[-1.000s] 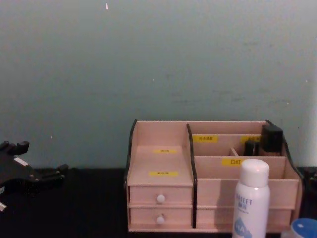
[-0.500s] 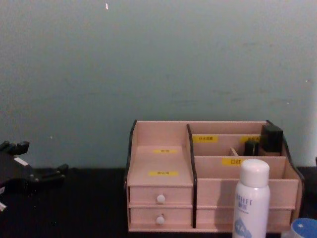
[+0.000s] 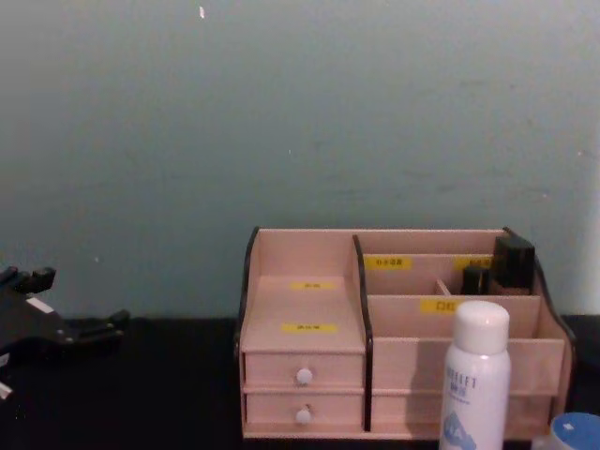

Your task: Pick up the facial cleanser and watermelon frost from the table and place them into the tiered storage box.

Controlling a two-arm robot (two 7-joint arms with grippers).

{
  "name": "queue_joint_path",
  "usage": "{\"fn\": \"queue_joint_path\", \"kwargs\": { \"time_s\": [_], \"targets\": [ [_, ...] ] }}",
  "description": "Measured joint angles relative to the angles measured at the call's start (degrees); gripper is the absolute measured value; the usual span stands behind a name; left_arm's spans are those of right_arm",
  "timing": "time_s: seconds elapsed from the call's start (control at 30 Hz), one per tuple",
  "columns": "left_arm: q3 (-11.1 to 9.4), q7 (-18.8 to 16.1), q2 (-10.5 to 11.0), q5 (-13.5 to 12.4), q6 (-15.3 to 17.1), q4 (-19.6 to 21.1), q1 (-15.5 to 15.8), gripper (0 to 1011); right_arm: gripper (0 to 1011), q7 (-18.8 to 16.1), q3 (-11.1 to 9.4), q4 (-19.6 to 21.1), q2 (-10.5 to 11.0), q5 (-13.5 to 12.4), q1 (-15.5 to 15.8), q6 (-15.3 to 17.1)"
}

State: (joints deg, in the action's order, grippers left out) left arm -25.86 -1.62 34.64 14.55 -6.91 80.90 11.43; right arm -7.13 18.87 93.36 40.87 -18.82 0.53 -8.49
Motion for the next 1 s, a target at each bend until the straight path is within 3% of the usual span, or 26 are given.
{"fn": "queue_joint_path", "kwargs": {
  "time_s": [0.37, 0.7, 1.0],
  "targets": [
    [0.00, 0.00, 0.00, 0.00, 0.00, 0.00, 0.00, 1001, 1002, -8.77, 1.38, 1.69, 1.02, -1.85, 2.31, -1.61],
    [0.00, 0.00, 0.00, 0.00, 0.00, 0.00, 0.00, 1001, 1002, -14.76, 3.67, -1.61, -2.16, -2.01, -0.29, -2.60],
    [0.00, 0.00, 0.00, 0.00, 0.00, 0.00, 0.00, 1001, 1003, -17.49, 4.48, -5.52, -5.93, -1.96, -3.00, -3.49]
  ]
}}
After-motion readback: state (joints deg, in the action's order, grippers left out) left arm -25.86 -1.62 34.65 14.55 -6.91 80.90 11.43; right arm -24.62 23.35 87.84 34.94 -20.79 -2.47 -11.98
